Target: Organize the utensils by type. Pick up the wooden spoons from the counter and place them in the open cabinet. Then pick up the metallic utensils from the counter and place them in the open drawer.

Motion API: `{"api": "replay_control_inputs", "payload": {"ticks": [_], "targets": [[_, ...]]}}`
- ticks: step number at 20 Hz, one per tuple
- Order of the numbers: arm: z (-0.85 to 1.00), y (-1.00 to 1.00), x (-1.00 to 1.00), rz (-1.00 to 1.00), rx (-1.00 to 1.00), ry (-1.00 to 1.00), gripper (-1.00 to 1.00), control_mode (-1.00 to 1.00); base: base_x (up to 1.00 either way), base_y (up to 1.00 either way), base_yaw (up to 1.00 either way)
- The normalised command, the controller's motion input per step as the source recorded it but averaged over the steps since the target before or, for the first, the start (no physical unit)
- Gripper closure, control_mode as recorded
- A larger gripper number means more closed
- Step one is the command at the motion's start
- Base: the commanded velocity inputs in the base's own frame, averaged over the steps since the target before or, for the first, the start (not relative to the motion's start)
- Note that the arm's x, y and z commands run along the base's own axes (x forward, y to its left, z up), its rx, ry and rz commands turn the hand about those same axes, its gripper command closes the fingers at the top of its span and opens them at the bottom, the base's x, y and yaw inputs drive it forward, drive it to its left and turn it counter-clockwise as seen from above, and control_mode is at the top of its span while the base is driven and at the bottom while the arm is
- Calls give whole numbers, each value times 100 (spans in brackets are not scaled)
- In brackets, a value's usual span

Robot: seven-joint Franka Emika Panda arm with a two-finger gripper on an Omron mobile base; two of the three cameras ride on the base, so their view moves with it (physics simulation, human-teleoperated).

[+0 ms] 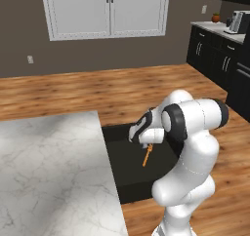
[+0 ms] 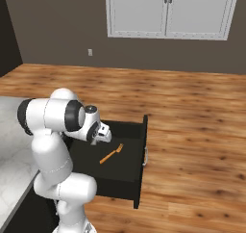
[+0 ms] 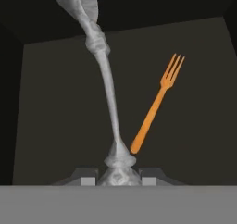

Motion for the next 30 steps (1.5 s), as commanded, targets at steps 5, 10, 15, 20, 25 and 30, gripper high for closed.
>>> {"api": "replay_control_inputs", "payload": {"ticks": [5, 10, 15, 20, 25, 30], "targets": [[-39, 0, 17, 0, 1, 8, 100, -100, 0, 0, 0], [-28, 0, 18, 0, 5, 14, 100, -100, 0, 0, 0], [-27, 0, 18, 0, 4, 13, 100, -100, 0, 0, 0], [-33, 0, 8, 0, 1, 11, 100, -100, 0, 0, 0], [-30, 1, 17, 0, 0, 5, 100, -100, 0, 0, 0], [-26, 2, 18, 0, 1, 1, 100, -100, 0, 0, 0]]}}
